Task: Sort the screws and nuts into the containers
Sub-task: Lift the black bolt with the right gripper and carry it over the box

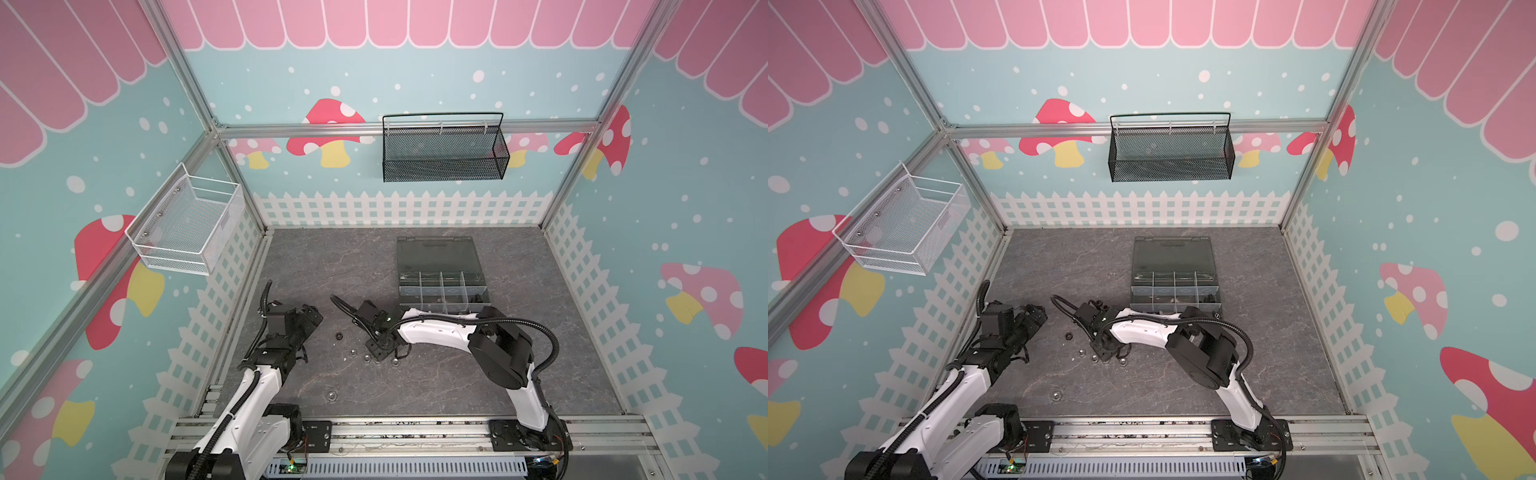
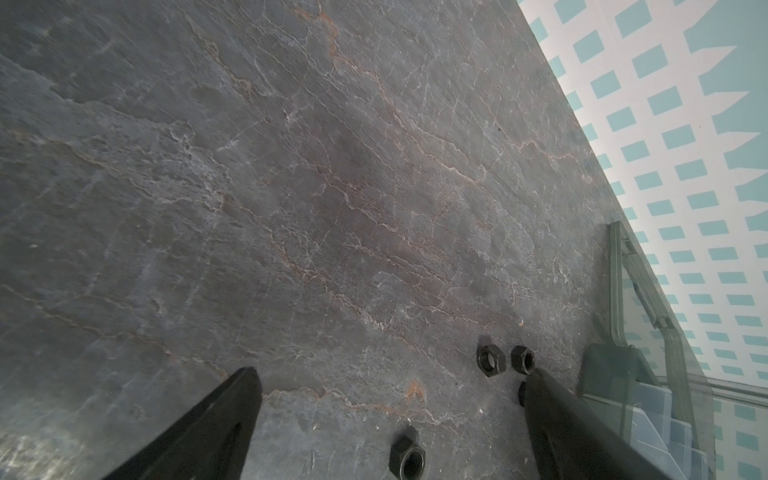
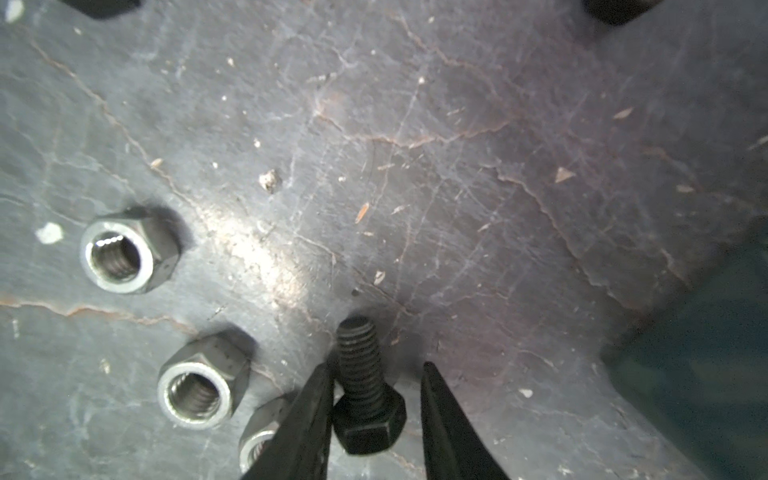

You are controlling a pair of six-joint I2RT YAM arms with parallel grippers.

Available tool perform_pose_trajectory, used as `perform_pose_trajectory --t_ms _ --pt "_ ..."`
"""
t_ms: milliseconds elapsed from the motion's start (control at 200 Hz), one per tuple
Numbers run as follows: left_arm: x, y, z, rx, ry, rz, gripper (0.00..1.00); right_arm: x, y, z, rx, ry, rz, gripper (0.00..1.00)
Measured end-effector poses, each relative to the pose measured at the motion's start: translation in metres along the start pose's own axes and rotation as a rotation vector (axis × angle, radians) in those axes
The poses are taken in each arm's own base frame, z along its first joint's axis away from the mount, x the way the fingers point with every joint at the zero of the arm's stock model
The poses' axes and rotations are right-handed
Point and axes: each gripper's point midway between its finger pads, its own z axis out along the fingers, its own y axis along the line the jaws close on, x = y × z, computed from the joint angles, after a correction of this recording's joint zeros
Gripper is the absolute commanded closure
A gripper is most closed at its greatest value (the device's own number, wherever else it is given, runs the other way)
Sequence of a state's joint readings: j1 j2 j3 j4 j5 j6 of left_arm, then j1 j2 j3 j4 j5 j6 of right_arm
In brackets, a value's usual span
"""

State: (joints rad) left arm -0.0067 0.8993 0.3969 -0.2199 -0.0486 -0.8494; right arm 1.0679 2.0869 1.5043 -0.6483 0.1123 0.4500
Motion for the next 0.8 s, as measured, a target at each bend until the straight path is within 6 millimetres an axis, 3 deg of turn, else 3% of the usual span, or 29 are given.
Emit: perform_pose_trajectory --t_ms 240,520,665,800 --pt "0.000 0.000 0.000 0.000 0.000 0.000 0.00 0.002 0.000 -0.001 -0.005 0.000 0.001 0.86" --pt "0.001 0.002 0.000 -0.002 0.001 -0.001 0.00 0.008 -0.008 -0.007 0.019 0.009 0.007 0.92" --pt "0.001 0.001 -0.001 0.000 -0.001 0.000 0.00 -0.002 -0.023 -0.036 0.023 -0.053 0.043 0.93" --pt "0.001 0.001 -0.001 0.000 -0.001 0.000 0.00 -0.016 -0.058 -0.078 0.030 -0.155 0.124 0.93"
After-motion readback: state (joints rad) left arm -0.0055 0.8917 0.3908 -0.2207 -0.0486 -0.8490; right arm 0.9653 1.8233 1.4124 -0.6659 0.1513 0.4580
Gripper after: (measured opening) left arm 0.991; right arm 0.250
